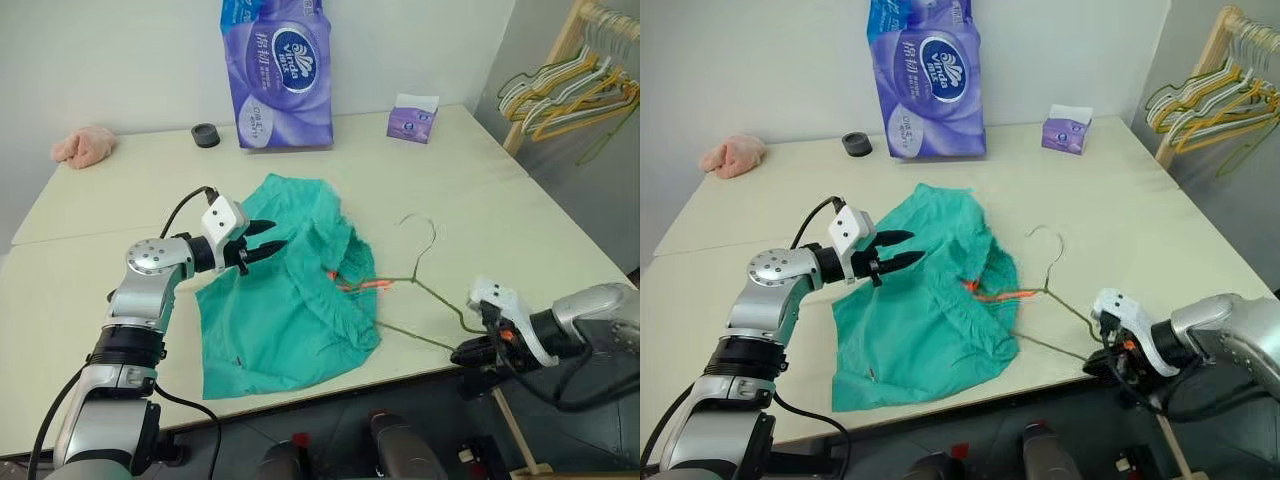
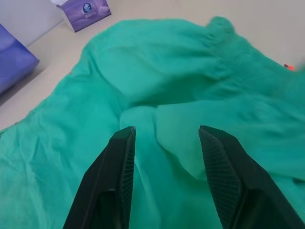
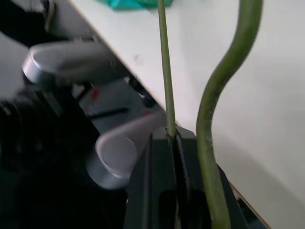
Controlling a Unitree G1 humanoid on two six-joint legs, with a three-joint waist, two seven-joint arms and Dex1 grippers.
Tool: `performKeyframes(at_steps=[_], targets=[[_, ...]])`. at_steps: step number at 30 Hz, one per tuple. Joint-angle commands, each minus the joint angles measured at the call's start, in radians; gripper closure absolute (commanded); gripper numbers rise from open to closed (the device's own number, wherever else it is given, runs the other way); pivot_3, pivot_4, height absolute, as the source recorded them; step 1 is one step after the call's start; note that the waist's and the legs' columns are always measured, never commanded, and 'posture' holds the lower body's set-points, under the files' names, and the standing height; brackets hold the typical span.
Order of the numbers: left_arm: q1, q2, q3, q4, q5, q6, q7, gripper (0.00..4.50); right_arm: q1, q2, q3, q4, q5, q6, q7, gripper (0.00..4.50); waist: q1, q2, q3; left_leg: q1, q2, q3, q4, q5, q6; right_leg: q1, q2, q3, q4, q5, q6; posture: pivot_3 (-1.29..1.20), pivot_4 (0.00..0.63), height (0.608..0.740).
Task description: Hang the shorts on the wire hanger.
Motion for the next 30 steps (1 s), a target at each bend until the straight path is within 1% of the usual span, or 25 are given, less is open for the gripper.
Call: performKeyframes(at_steps=[1, 4, 6, 7, 11, 15, 19, 22, 26, 30], targets=[[-0.021, -0.002, 0.01, -0.013, 0.001, -0.014, 0.007, 2.29, -0.016, 0.052, -0.034, 0.054, 0.022, 0.04, 0.02, 4.5, -0.002, 0.0, 0.0, 0.0, 0.0, 0.0, 0.0, 0.0, 0.0, 0.0, 0.0, 0.001, 0.0, 0.0, 0.0, -0.25, 0.114, 0.74], [-0.018, -0.003, 0.007, -0.013, 0.005, -0.019, 0.005, 2.29, -0.04, 0.115, -0.063, 0.149, 0.038, 0.125, -0.003, 4.5, 0.0, 0.0, 0.0, 0.0, 0.0, 0.0, 0.0, 0.0, 0.0, 0.0, 0.0, 0.001, 0.001, 0.003, -0.005, -0.25, 0.114, 0.74], [-0.016, -0.003, 0.004, -0.015, 0.008, -0.022, 0.003, 2.29, -0.066, 0.144, -0.075, 0.208, 0.04, 0.169, -0.008, 4.5, 0.001, 0.0, 0.0, 0.0, 0.0, 0.0, 0.0, 0.0, 0.0, 0.0, 0.0, 0.001, 0.001, 0.003, -0.005, -0.25, 0.114, 0.74], [-0.015, -0.003, 0.004, -0.016, 0.009, -0.023, 0.003, 2.29, -0.076, 0.147, -0.074, 0.231, 0.031, 0.175, -0.003, 4.5, 0.001, 0.0, 0.0, 0.0, 0.0, 0.0, 0.0, 0.0, 0.0, 0.0, 0.0, 0.001, 0.001, 0.003, -0.005, -0.25, 0.114, 0.74], [-0.009, -0.001, 0.006, -0.023, 0.008, -0.022, 0.002, 2.29, -0.085, 0.089, -0.051, 0.265, 0.011, 0.148, 0.1, 4.5, 0.005, 0.0, 0.0, 0.0, 0.0, -0.001, 0.0, 0.0, 0.0, 0.0, 0.0, 0.0, 0.001, 0.003, -0.005, -0.25, 0.113, 0.74], [0.0, 0.0, 0.009, -0.033, 0.008, -0.02, 0.005, 2.29, -0.127, 0.148, -0.077, 0.358, 0.015, 0.199, 0.072, 4.5, 0.004, 0.0, 0.0, 0.0, 0.0, -0.001, 0.0, 0.0, 0.0, 0.0, 0.0, 0.0, 0.001, 0.003, -0.005, -0.24, 0.111, 0.74], [0.006, 0.005, 0.012, -0.038, 0.007, -0.02, 0.004, 2.29, -0.118, 0.085, -0.068, 0.392, -0.021, 0.156, 0.149, 4.5, 0.004, 0.001, 0.0, 0.0, 0.0, -0.001, 0.0, 0.0, 0.0, 0.0, 0.0, 0.0, 0.002, 0.003, -0.005, -0.24, 0.11, 0.74], [0.003, 0.006, 0.012, -0.034, 0.009, -0.024, 0.004, 2.29, -0.112, 0.07, -0.073, 0.414, -0.03, 0.153, 0.175, 4.5, 0.004, 0.0, 0.0, 0.0, 0.0, -0.001, 0.0, 0.0, 0.0, 0.0, -0.001, 0.0, 0.002, 0.003, -0.005, -0.24, 0.108, 0.74], [-0.004, 0.006, 0.011, -0.028, 0.012, -0.027, 0.004, 2.29, -0.075, 0.015, -0.069, 0.408, -0.049, 0.105, 0.248, 4.5, 0.005, 0.001, 0.0, 0.0, 0.0, -0.001, 0.0, 0.0, 0.0, 0.0, -0.001, 0.0, 0.002, 0.003, -0.005, -0.24, 0.106, 0.74], [-0.007, 0.008, 0.011, -0.025, 0.014, -0.03, 0.0, 2.29, -0.079, -0.002, -0.121, 0.439, -0.039, 0.077, 0.299, 4.5, 0.004, 0.0, 0.0, 0.0, 0.0, 0.0, 0.001, 0.0, 0.0, 0.0, -0.001, 0.001, 0.002, 0.003, -0.005, -0.24, 0.106, 0.74]])
